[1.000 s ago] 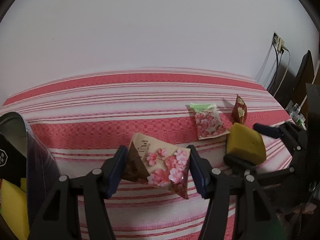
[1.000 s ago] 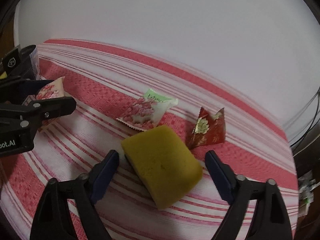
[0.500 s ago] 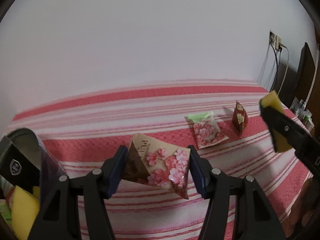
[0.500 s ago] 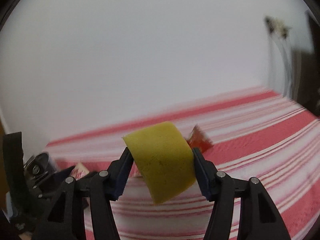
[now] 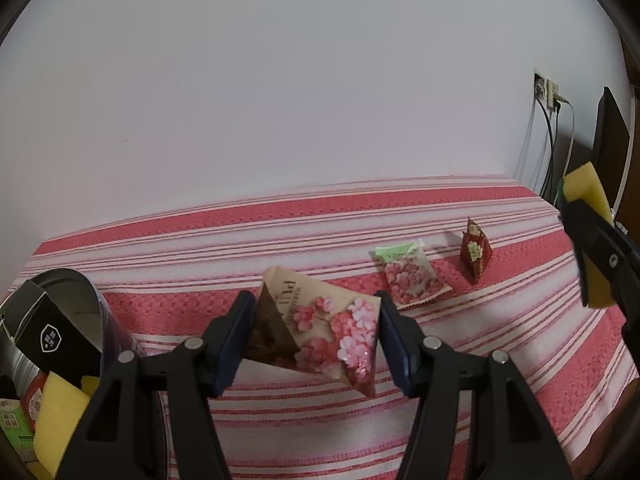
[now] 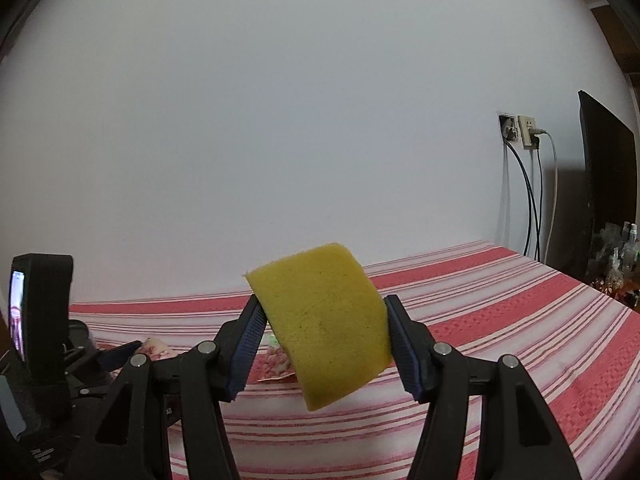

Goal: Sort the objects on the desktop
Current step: 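Grasp the yellow sponge with right tool and lift it, then carry the pink floral packet and yellow sponge over the silver tin with both tools, then open right tool to drop the sponge while left tool releases the floral packet into the tin, then withdraw both tools from the tin toward the last two packets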

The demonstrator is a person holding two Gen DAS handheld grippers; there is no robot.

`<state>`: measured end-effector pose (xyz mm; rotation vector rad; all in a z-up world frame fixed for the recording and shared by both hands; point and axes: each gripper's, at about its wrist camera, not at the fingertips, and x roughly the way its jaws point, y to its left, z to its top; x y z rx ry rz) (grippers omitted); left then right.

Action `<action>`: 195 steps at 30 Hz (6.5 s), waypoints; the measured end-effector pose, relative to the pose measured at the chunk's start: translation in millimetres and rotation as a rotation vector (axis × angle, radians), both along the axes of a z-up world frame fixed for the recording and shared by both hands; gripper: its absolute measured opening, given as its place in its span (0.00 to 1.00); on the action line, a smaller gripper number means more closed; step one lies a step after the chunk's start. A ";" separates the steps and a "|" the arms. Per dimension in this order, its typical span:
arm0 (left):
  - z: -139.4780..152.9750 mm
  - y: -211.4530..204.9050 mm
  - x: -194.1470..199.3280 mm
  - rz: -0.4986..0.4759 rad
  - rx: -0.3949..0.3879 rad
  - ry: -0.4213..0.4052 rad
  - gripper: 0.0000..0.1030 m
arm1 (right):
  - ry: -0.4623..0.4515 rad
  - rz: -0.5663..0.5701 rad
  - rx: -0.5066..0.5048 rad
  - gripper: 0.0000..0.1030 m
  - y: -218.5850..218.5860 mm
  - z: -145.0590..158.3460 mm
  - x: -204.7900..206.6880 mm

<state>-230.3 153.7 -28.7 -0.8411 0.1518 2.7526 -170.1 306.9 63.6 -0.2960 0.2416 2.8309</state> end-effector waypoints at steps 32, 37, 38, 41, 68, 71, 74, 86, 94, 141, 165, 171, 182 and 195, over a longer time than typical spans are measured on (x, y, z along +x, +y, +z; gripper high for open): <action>2.4 -22.8 32.2 0.027 0.018 0.067 0.58 | 0.036 0.032 0.009 0.60 -27.7 -9.6 3.8; 2.3 -36.1 33.2 0.049 0.062 0.047 0.58 | 0.037 0.039 0.000 0.60 -32.4 -10.9 8.4; 2.3 -38.1 33.8 0.051 0.067 0.045 0.58 | 0.037 0.038 0.000 0.60 -34.2 -10.9 9.3; 2.1 -44.4 38.1 0.061 0.079 0.039 0.58 | 0.046 0.036 0.012 0.60 -40.5 -10.3 13.3; 31.5 -176.0 87.4 0.327 0.134 0.098 0.58 | 0.044 0.331 -0.100 0.60 -132.2 -1.3 -12.9; 30.3 -189.6 85.6 0.373 0.140 0.092 0.58 | 0.048 0.387 -0.082 0.60 -153.1 8.2 -22.1; 26.9 -205.4 84.6 0.414 0.149 0.083 0.58 | 0.053 0.446 -0.054 0.60 -173.4 19.5 -32.0; 14.5 -238.7 78.7 0.503 0.170 0.044 0.58 | -0.070 0.598 -0.008 0.60 -231.9 42.9 -99.5; 13.0 -240.6 74.8 0.522 0.164 0.022 0.58 | -0.194 0.672 0.031 0.60 -259.0 38.0 -131.3; 12.3 -214.6 76.4 0.587 0.089 -0.002 1.00 | 0.053 0.343 0.013 0.88 -164.4 -0.8 -27.7; 15.6 -144.4 91.0 0.494 -0.036 0.164 0.99 | 0.072 0.178 0.021 0.88 -114.3 -11.7 -10.2; 16.3 -118.3 89.2 0.416 -0.051 0.165 1.00 | 0.062 0.117 0.050 0.88 -89.0 -10.9 -7.3; 10.1 -64.6 68.8 0.272 -0.073 0.102 1.00 | 0.033 -0.012 0.103 0.88 -26.0 -4.7 -1.7; -1.2 0.6 42.6 0.119 -0.126 0.031 1.00 | -0.102 -0.099 0.009 0.88 66.0 -8.8 -4.7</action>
